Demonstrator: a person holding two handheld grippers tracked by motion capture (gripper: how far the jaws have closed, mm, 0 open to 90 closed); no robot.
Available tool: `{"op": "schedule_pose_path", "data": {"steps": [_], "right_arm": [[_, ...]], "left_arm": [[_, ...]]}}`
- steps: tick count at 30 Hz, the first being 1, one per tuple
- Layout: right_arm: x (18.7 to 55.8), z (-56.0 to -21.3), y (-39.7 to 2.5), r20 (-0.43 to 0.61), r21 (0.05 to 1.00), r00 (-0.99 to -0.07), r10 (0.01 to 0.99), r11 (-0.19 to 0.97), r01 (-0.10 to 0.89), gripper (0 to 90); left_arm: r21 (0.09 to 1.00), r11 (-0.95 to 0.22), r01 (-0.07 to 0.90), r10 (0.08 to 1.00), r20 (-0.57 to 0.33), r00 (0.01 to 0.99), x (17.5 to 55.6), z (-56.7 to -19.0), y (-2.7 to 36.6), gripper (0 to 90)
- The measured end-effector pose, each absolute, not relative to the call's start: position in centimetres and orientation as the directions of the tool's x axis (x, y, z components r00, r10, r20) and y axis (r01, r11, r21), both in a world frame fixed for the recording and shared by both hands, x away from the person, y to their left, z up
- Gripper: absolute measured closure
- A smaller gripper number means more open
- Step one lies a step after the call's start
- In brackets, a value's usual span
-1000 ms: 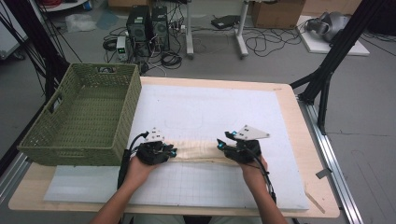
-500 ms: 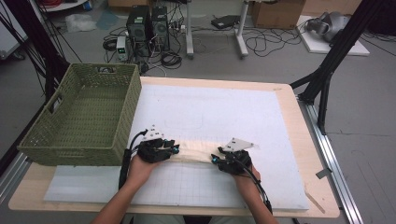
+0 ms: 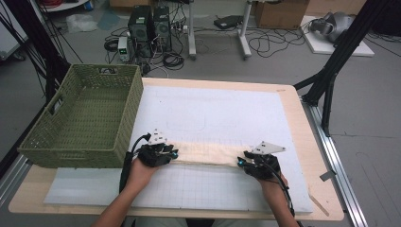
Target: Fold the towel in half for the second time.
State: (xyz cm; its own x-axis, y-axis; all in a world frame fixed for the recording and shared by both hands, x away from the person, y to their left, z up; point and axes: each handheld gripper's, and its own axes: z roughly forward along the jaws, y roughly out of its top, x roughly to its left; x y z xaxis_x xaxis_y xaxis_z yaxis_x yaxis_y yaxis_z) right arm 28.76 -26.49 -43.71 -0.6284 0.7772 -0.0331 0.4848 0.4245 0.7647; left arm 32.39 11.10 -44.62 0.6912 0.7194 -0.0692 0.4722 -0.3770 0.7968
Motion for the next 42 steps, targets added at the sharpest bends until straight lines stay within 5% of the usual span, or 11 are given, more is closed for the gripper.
{"op": "schedule_pose_path", "data": {"steps": [12,22,32,42], "right_arm": [[28.5,-44.9,-27.9,0.006,0.778,-0.658,0.753,0.410,0.476,66.9],[28.4,-44.7,-27.8,-0.005,0.787,-0.668,0.744,0.415,0.456,58.7],[27.8,-42.7,-28.3,0.008,0.860,-0.664,0.747,0.333,0.386,48.9],[27.6,-41.6,-31.5,-0.019,0.881,-0.534,0.845,0.267,0.391,32.0]], "left_arm": [[0.800,-0.380,0.465,0.706,-0.074,0.704,32.4,-44.8,11.7,70.4],[0.818,-0.345,0.460,0.703,-0.100,0.704,32.3,-44.6,12.2,67.4],[0.921,-0.162,0.355,0.747,-0.120,0.654,32.0,-42.5,14.5,50.1],[0.942,-0.041,0.334,0.750,-0.192,0.633,32.3,-41.8,15.6,24.1]]}}
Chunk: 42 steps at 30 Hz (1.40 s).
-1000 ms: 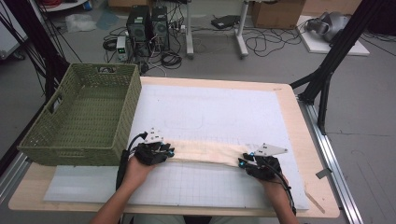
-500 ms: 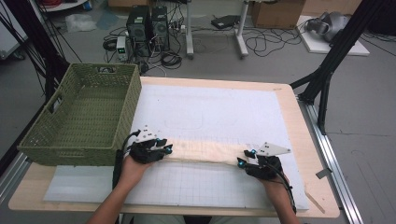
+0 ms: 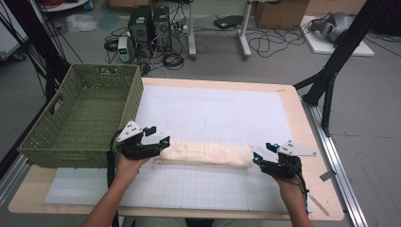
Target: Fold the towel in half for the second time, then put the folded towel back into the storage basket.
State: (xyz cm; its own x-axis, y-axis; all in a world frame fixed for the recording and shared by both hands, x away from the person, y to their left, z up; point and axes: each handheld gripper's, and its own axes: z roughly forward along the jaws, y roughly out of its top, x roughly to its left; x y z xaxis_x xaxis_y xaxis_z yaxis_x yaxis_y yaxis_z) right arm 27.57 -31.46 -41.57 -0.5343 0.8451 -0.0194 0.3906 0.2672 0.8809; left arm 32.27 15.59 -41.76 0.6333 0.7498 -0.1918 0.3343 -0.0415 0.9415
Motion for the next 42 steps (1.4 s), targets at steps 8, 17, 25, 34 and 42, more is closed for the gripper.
{"op": "schedule_pose_path", "data": {"steps": [8,17,25,34,42], "right_arm": [[27.6,-41.7,-33.6,-0.048,0.868,-0.459,0.887,0.265,0.421,21.4],[27.6,-41.8,-34.3,-0.038,0.868,-0.429,0.902,0.243,0.433,19.7],[27.5,-41.8,-34.5,-0.038,0.870,-0.424,0.905,0.239,0.431,19.7],[27.6,-41.8,-34.3,-0.043,0.872,-0.432,0.901,0.245,0.424,20.1],[27.7,-41.9,-34.1,-0.041,0.868,-0.436,0.899,0.248,0.431,20.1]], "left_arm": [[0.946,-0.030,0.323,0.750,-0.192,0.632,32.3,-41.6,15.6,18.2],[0.947,-0.031,0.320,0.746,-0.191,0.638,32.3,-41.7,15.8,18.3],[0.947,-0.045,0.318,0.744,-0.181,0.643,32.2,-41.6,15.7,18.4],[0.945,-0.050,0.323,0.743,-0.181,0.644,32.2,-41.7,15.8,18.6],[0.940,-0.077,0.332,0.737,-0.170,0.654,32.2,-41.8,15.6,20.6]]}}
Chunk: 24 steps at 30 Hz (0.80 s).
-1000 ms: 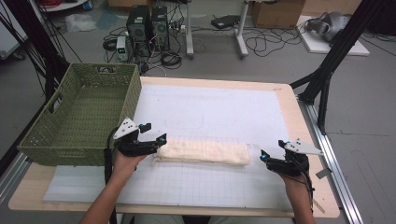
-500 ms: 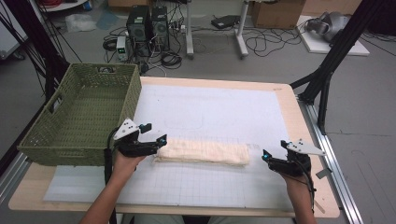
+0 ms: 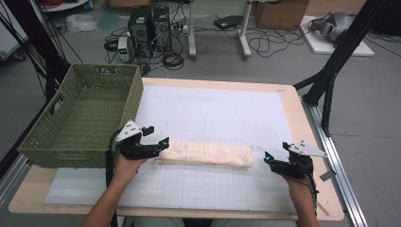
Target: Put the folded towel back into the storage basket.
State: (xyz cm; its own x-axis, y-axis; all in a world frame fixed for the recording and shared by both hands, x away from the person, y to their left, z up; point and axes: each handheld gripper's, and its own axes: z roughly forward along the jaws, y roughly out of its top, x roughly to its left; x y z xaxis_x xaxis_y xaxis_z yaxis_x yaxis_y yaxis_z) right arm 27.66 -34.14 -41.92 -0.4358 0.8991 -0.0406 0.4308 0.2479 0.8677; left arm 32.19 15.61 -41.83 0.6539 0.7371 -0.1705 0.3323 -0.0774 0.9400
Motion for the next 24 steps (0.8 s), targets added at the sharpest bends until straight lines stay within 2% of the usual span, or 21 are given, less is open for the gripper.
{"op": "schedule_pose_path", "data": {"steps": [10,17,24], "right_arm": [[27.4,-42.0,-34.1,-0.046,0.865,-0.446,0.894,0.259,0.429,20.2],[27.5,-42.1,-34.0,-0.049,0.862,-0.449,0.892,0.266,0.433,20.2],[27.7,-42.2,-33.7,-0.055,0.858,-0.461,0.885,0.278,0.432,20.2]], "left_arm": [[0.914,-0.114,0.389,0.752,-0.177,0.635,32.1,-42.3,15.4,21.5],[0.864,-0.162,0.476,0.754,-0.203,0.624,32.1,-43.3,15.0,30.1],[0.846,-0.176,0.504,0.761,-0.208,0.614,32.0,-43.7,15.1,32.1]]}}
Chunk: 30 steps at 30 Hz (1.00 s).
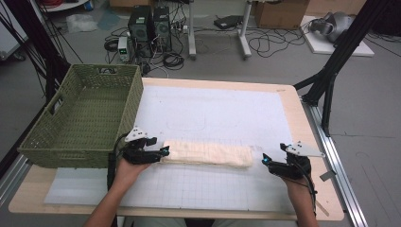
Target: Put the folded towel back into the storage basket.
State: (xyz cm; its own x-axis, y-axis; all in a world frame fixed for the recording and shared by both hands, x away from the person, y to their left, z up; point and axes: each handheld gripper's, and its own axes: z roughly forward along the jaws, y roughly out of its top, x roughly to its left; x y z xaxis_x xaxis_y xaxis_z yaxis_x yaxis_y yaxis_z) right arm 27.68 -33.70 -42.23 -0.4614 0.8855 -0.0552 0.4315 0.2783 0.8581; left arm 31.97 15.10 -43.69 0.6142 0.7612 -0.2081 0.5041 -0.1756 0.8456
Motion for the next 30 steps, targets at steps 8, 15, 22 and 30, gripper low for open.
{"op": "schedule_pose_path", "data": {"steps": [8,15,22,30], "right_arm": [[27.7,-42.3,-33.7,-0.050,0.855,-0.463,0.885,0.278,0.438,20.2],[27.8,-42.4,-33.6,-0.053,0.854,-0.467,0.883,0.283,0.437,20.2],[27.8,-42.5,-33.6,-0.052,0.852,-0.476,0.878,0.288,0.437,20.2],[27.8,-42.5,-33.5,-0.045,0.850,-0.482,0.875,0.287,0.441,20.3]], "left_arm": [[0.826,-0.230,0.515,0.747,-0.189,0.638,31.7,-44.3,14.5,35.8],[0.803,-0.259,0.536,0.757,-0.176,0.630,31.7,-44.7,14.5,36.8],[0.787,-0.285,0.548,0.764,-0.158,0.625,31.7,-44.9,14.4,38.0],[0.775,-0.376,0.509,0.745,-0.074,0.663,31.0,-44.7,13.4,53.5]]}}
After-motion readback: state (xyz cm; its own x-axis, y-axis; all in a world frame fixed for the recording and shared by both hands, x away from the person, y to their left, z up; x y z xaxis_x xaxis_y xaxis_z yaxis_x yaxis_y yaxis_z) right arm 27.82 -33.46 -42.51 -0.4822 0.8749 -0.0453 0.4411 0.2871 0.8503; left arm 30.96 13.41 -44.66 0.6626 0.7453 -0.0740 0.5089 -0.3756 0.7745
